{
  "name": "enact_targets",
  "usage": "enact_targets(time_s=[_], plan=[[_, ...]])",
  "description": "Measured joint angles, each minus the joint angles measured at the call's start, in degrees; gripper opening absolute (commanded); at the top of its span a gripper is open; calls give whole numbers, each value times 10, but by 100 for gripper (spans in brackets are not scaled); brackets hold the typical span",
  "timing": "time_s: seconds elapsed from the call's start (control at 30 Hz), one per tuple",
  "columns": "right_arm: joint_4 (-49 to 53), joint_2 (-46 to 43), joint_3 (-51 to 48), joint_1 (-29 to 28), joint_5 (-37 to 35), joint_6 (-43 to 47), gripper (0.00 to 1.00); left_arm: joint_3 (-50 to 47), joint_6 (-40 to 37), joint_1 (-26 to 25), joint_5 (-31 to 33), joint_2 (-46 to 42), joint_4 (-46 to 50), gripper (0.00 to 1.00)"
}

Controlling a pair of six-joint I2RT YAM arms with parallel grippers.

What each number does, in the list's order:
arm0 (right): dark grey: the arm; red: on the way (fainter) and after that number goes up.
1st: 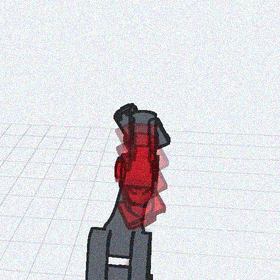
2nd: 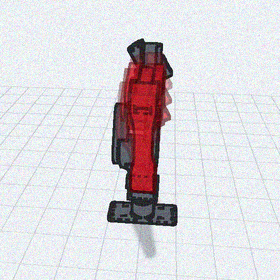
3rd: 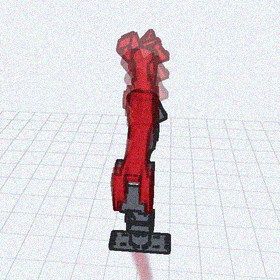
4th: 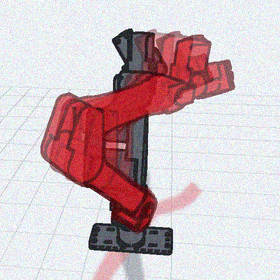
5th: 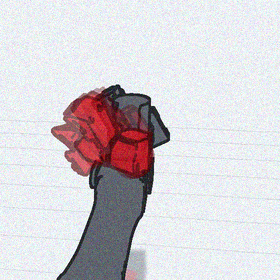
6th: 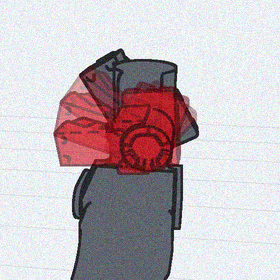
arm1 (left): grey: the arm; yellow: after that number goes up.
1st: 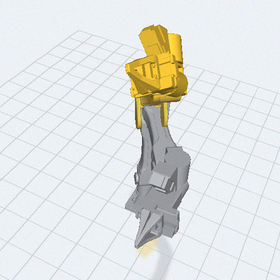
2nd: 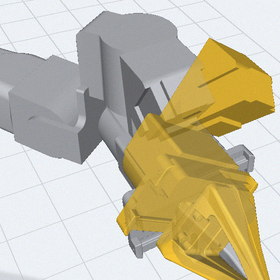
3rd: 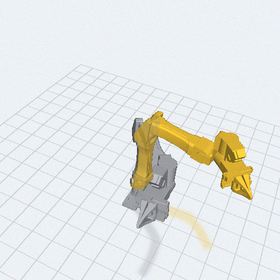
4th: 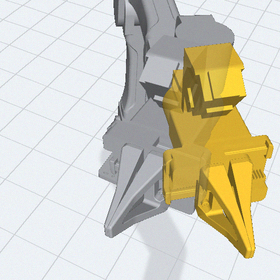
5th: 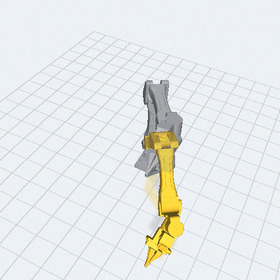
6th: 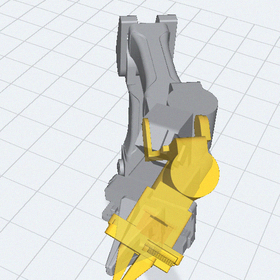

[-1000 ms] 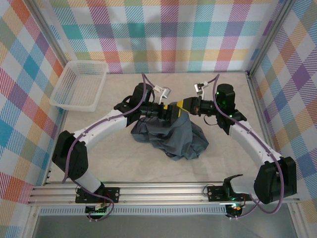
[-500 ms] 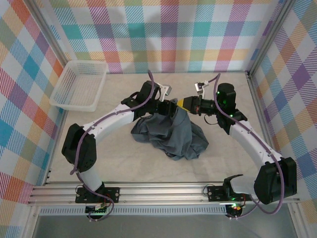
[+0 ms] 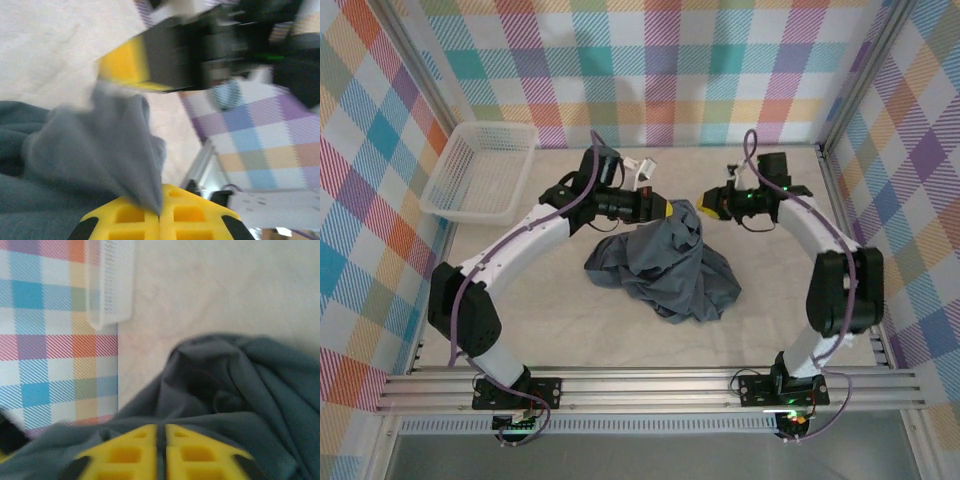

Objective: Fold the inside-out t-shirt

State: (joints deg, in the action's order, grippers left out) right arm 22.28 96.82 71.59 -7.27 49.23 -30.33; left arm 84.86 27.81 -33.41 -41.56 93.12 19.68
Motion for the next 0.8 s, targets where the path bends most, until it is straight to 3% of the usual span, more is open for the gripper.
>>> enact_targets(time_s=[0.07,0.17,0.37,0.47,0.67,0.8], plan=[[7,0,-24,0,5,-2,38,0,21,3,-19,-12,-7,0],[6,-57,-55,2,-15,-5,37,-2,45,6,-33,-17,-22,0],[-91,-322,-210,-12,-91,3,40,-6,70,9,-43,-9,-35,0],[-136,-397,-275,-49,-132,58,48,-2,73,9,-48,3,-33,0],[-198,-420,-329,-136,-282,201,59,17,73,9,-50,23,-17,0],[-266,-393,-332,-140,-375,267,54,18,73,9,-49,23,-9,0]])
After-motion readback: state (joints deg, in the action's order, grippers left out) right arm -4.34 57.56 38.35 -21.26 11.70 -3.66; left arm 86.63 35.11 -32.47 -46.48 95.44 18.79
